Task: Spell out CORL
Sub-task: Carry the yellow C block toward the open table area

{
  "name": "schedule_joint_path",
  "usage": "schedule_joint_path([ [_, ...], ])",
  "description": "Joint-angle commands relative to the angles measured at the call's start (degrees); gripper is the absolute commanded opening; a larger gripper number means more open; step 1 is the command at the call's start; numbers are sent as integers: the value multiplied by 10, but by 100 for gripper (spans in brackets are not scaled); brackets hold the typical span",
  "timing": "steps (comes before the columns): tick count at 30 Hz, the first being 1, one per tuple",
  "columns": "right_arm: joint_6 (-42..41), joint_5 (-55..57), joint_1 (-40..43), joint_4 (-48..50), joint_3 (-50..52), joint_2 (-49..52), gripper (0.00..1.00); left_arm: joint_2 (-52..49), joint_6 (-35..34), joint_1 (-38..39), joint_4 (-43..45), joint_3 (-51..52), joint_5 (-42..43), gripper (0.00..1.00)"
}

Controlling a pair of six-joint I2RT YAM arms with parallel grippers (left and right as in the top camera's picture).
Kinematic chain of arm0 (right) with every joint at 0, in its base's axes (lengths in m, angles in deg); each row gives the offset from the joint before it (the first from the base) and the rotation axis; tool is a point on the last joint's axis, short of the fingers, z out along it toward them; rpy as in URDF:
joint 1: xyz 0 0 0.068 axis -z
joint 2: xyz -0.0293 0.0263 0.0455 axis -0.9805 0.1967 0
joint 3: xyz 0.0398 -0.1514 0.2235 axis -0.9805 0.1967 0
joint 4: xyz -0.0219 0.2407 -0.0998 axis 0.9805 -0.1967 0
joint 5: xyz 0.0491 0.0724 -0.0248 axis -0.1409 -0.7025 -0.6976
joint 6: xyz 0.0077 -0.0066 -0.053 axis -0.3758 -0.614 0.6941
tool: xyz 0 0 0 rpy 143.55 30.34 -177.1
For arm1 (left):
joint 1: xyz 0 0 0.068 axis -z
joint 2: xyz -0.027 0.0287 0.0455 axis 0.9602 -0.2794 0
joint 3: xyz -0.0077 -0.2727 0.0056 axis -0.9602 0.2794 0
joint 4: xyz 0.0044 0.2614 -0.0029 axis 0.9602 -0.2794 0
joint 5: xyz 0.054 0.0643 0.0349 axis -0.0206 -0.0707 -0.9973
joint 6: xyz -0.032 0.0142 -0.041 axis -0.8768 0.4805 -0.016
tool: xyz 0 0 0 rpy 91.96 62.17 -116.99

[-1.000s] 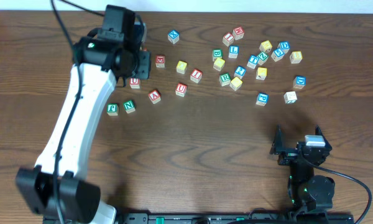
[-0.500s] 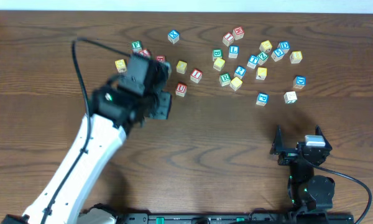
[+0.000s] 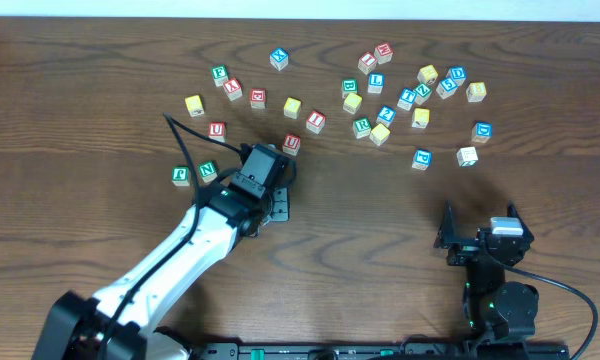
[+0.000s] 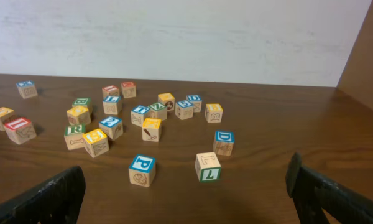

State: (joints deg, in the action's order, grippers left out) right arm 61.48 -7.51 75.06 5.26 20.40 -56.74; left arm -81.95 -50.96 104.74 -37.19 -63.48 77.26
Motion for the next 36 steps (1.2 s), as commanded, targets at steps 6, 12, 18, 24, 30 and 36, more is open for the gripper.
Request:
schedule_joint_path([
  [6, 5, -3, 2, -2, 0, -2, 99, -111, -19, 1, 18, -14, -18, 7],
  [12, 5, -3, 2, -2, 0, -2, 99, -137, -9, 1, 18, -39, -17, 7],
  [18, 5, -3, 2, -2, 0, -2, 99, -137, 7, 1, 18, -58, -18, 7],
  [24, 5, -4, 2, -2, 0, -2, 99, -140, 16, 1, 26, -68, -20, 7],
  [30, 5, -4, 2, -2, 0, -2, 99, -149, 19, 1, 27, -71, -20, 7],
  [36, 5, -3, 2, -2, 0, -2, 99, -163, 49, 1, 25, -71, -19, 7],
])
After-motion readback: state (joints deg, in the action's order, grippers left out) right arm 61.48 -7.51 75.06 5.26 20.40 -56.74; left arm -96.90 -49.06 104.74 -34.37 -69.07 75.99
